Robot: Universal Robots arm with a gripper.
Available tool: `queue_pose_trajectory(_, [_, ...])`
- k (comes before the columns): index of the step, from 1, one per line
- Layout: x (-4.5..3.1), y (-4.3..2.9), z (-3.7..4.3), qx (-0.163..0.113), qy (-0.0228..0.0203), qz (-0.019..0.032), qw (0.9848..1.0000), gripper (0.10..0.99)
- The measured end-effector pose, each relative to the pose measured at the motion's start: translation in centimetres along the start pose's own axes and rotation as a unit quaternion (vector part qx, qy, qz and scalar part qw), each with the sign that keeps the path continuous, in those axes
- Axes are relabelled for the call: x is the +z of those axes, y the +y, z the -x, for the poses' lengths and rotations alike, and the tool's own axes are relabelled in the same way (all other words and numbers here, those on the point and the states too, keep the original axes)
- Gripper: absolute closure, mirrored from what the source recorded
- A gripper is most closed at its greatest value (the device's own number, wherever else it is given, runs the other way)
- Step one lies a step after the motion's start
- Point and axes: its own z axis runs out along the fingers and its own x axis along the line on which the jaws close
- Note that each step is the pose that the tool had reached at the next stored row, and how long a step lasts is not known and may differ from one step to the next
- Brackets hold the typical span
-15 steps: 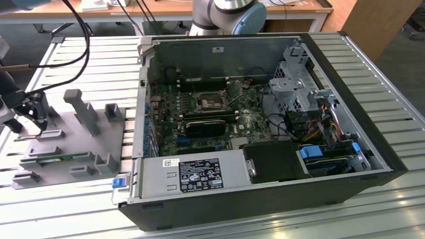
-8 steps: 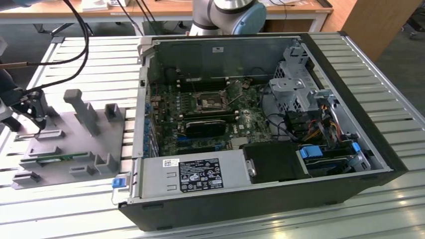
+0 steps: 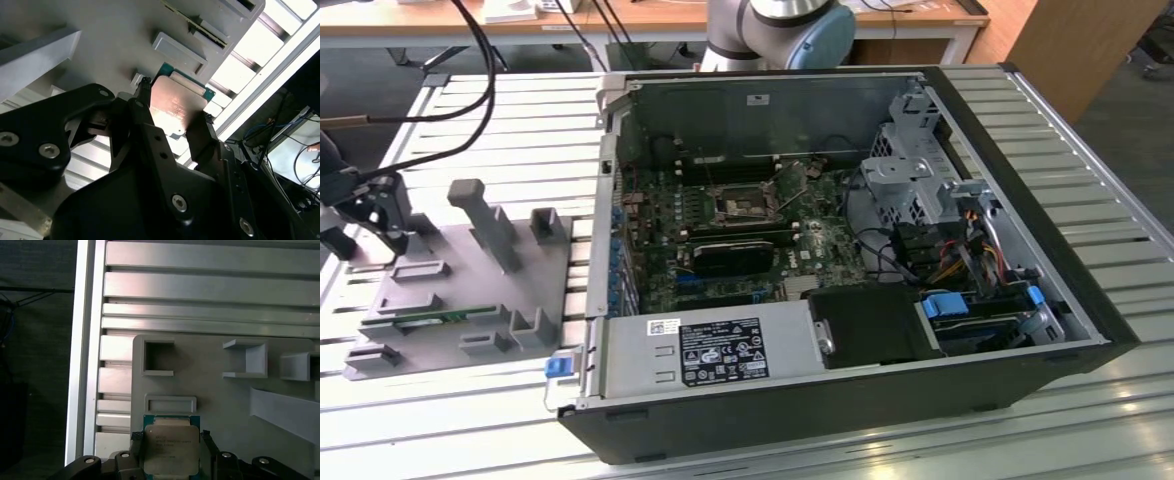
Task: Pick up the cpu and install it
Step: 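Pick up the cpu and move it towards the insertion slot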
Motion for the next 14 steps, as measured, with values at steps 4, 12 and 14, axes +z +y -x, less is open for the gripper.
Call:
queue_pose_trajectory(4, [-0.23, 0.01, 0.0, 0.0, 0.0, 0.0, 1.0, 0.553])
queue_pose_trajectory(12, [-0.95, 0.04, -0.01, 0.0, 0.0, 0.0, 1.0, 0.553])
queue_pose_trajectory(14, [-1.06, 0.05, -0.01, 0.0, 0.0, 0.0, 1.0, 0.553])
